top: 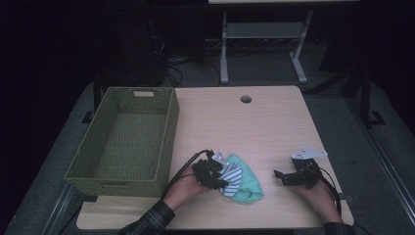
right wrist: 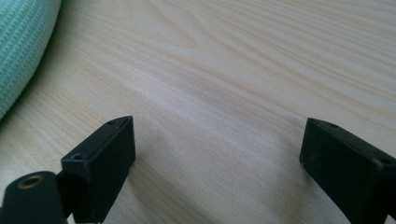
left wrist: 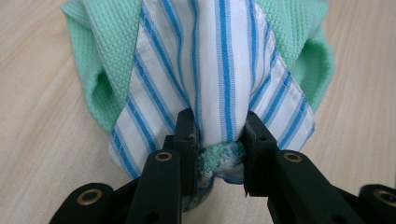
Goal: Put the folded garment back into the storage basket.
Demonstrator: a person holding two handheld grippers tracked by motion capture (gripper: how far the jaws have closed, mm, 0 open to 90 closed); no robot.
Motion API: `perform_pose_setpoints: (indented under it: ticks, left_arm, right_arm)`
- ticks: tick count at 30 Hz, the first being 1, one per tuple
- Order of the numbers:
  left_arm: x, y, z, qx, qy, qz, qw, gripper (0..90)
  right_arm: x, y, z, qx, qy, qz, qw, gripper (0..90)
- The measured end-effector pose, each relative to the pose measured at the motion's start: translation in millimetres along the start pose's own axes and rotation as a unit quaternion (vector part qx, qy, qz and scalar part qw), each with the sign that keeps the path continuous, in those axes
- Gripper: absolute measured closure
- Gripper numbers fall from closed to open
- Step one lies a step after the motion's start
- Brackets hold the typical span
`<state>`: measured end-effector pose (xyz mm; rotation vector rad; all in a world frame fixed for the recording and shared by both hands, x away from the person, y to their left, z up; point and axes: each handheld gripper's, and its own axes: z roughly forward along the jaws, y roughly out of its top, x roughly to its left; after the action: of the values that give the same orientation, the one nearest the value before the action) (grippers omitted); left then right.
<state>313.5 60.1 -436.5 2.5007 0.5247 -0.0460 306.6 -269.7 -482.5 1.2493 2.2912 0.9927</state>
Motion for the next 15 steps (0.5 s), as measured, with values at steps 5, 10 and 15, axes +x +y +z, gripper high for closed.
perform_pose_setpoints:
  ticks: [5, 10, 15]
  left_arm:
    - [0.5, 5.4, -5.8, -0.002, 0.000, 0.004, 1.0000, 71.1]
    - [0.1, 11.0, -12.1, -0.004, -0.002, 0.003, 1.0000, 71.6]
    - [1.8, 16.1, -19.3, -0.006, -0.002, 0.002, 1.0000, 71.7]
  right_arm:
    - [0.0, 0.0, 0.0, 0.000, 0.000, 0.000, 1.0000, 9.8]
    - [0.3, -0.5, -0.6, 0.000, -0.003, 0.004, 1.0000, 9.9]
    - [0.3, -0.5, -0.6, 0.000, -0.003, 0.004, 1.0000, 9.9]
